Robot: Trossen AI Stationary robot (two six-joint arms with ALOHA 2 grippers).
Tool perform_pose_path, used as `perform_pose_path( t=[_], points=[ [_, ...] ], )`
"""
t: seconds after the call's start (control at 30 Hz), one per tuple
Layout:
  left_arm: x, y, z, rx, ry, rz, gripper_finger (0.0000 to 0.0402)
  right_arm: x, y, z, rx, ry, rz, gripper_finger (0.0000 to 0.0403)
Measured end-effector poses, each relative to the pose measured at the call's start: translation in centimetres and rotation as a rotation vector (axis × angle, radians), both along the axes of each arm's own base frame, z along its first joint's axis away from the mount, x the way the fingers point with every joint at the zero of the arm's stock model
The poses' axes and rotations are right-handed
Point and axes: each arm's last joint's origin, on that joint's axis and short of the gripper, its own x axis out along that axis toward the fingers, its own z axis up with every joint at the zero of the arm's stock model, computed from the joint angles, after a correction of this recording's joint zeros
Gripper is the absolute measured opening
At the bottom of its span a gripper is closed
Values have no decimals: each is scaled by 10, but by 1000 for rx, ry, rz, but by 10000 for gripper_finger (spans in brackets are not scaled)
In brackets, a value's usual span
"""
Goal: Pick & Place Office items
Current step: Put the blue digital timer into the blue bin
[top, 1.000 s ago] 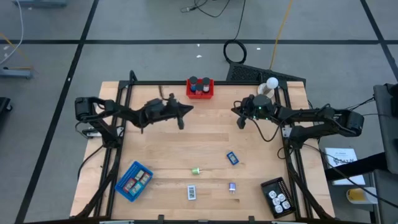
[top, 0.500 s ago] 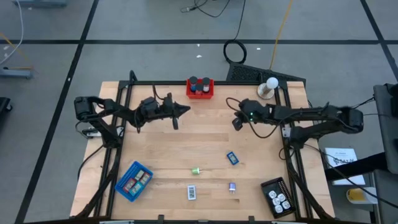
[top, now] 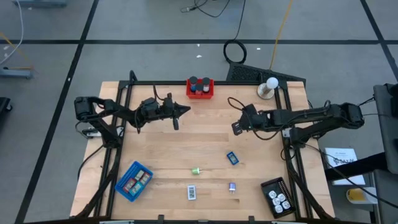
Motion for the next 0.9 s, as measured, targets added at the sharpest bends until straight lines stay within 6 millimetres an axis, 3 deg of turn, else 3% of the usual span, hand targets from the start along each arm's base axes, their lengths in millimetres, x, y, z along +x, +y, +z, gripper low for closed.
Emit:
perform_pose_path(
  t=[0.13, 0.33, 0.63, 0.9],
  points=[
    [0, 0, 0, -5, -1, -7, 17, 7, 12, 1, 56, 41, -14, 7],
    [0, 0, 0, -7, -1, -8, 17, 26, 35, -12, 222, 160, 14, 38],
    [0, 0, 0, -7, 0, -10, 17, 49, 62, -25, 393, 218, 86, 130],
    [0, 0, 0, -7, 0, -10, 17, 54, 81, -31, 528, 206, 159, 212]
  ],
)
